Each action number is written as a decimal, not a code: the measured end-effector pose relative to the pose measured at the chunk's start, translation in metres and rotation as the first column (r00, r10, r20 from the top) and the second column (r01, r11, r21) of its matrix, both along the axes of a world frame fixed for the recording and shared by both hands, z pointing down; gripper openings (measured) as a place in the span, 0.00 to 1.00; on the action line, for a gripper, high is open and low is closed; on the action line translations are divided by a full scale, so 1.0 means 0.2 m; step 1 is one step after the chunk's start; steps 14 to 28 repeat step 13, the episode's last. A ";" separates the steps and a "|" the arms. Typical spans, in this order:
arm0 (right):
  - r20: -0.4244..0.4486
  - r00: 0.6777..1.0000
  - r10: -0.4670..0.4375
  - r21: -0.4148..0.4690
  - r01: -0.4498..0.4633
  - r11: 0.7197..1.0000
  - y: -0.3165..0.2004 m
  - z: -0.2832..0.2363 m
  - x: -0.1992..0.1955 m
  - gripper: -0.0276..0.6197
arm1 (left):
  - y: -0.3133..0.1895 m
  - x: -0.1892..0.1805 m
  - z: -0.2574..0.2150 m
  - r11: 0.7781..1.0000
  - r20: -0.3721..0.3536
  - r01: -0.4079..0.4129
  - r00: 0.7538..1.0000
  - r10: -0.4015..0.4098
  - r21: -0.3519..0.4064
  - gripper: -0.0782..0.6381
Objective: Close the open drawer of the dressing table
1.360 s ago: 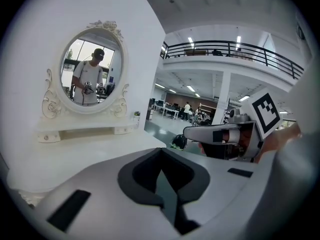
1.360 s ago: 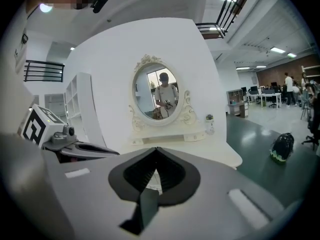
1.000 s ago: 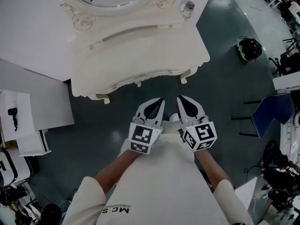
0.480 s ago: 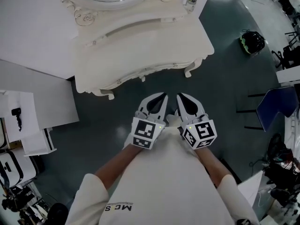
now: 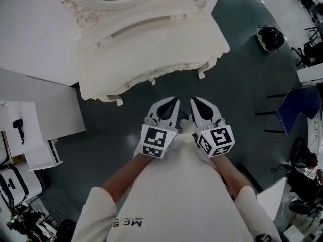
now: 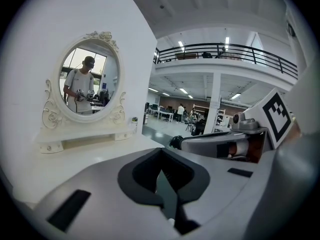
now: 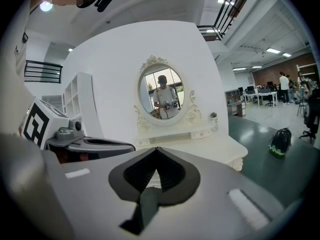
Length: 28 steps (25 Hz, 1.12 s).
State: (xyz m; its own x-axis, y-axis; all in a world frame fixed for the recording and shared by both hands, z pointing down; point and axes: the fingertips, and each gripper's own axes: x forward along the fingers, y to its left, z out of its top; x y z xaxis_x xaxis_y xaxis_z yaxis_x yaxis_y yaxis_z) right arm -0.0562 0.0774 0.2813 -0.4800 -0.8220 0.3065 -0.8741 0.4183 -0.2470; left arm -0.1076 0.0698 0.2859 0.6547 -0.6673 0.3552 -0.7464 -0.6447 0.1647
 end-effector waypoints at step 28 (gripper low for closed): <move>-0.019 0.996 -0.088 0.052 0.088 0.995 -0.18 -0.01 -0.05 0.05 | -0.14 -0.01 -0.03 0.997 0.008 0.006 1.000 -0.007 0.082 0.12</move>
